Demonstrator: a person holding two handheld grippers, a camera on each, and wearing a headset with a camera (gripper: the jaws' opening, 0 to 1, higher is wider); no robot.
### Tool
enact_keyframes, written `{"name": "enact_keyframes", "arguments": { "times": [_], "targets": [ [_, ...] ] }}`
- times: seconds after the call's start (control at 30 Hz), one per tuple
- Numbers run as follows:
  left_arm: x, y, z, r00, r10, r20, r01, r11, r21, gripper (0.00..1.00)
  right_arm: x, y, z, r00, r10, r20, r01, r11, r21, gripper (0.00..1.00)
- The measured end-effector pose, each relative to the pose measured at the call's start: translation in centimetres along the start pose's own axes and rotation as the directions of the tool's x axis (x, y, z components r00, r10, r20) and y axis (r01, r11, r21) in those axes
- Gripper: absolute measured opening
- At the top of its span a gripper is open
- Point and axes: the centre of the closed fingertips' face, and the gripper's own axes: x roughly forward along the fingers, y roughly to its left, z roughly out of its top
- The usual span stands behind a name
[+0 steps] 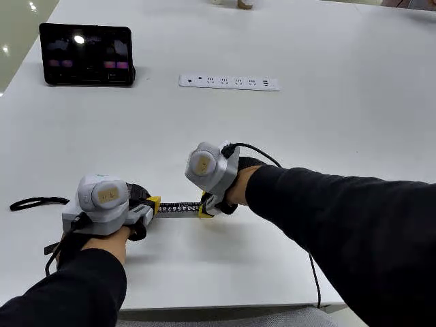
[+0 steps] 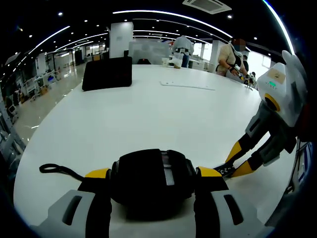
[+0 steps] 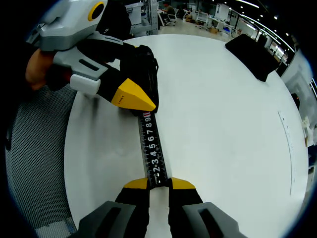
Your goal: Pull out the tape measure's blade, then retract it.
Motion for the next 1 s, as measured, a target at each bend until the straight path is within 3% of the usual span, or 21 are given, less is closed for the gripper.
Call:
{"name": "enact_keyframes", "arguments": {
  "times": [1.0],
  "targets": [
    [-0.3, 0.0, 0.0, 0.9999, -0.017, -0.005, 0.017, 1.000, -0.013, 0.62, 0.4, 0.2, 1.0, 0.9999, -0.007, 0.014, 0.007, 1.000, -0.001, 0.11]
  ]
}}
